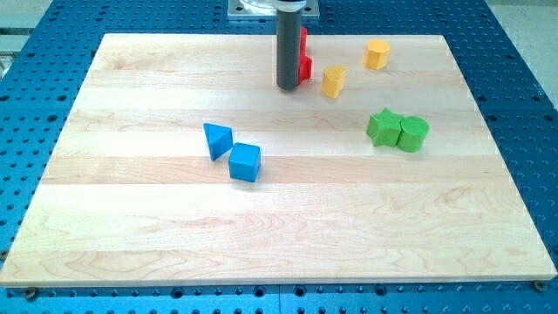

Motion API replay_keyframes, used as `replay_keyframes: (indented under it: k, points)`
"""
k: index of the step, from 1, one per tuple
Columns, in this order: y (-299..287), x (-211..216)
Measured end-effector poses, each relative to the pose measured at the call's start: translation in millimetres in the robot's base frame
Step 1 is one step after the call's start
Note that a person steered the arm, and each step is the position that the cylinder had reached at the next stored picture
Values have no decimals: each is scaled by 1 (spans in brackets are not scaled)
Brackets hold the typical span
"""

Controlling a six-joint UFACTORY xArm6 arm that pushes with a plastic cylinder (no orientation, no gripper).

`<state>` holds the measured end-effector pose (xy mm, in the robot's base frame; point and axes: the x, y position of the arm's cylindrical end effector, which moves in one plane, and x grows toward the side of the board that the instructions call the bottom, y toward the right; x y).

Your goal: Move the yellow heart to the right of the red star

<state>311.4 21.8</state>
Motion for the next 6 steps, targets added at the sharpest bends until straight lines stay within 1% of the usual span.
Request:
replay_keyframes:
  k: [1, 2, 3, 4, 5, 6]
  points:
    - [1, 20]
    - [13, 43]
    - [43, 29]
    - [52, 24]
    - [65, 35]
    - [73, 25]
